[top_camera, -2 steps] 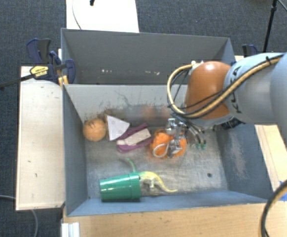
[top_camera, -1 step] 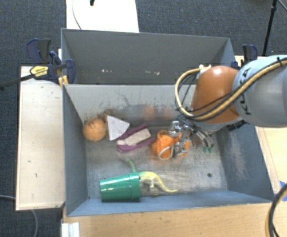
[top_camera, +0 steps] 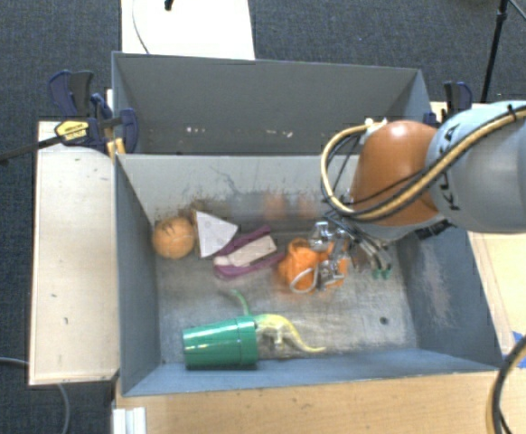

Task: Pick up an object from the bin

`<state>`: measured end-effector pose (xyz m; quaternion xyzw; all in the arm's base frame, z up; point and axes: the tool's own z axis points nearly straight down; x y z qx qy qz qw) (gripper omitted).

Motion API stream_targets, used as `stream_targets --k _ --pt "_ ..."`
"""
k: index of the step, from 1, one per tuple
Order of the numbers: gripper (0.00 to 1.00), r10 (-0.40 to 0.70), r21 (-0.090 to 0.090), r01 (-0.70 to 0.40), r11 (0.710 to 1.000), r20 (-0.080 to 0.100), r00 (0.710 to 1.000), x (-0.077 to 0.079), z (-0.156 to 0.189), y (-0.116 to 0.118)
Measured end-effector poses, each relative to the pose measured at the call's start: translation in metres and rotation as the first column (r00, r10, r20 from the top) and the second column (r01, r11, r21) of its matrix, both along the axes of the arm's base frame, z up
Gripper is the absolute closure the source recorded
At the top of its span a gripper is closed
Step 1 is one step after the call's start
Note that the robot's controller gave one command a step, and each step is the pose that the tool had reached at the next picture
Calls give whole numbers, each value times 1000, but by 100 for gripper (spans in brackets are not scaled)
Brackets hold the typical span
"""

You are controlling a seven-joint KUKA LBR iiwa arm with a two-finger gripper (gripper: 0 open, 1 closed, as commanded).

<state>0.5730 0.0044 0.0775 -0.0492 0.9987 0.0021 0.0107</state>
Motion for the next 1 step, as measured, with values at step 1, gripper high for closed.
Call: stream_targets --k 1 --pt "100 5 -5 -5 1000 -10 1000 -2 185 -4"
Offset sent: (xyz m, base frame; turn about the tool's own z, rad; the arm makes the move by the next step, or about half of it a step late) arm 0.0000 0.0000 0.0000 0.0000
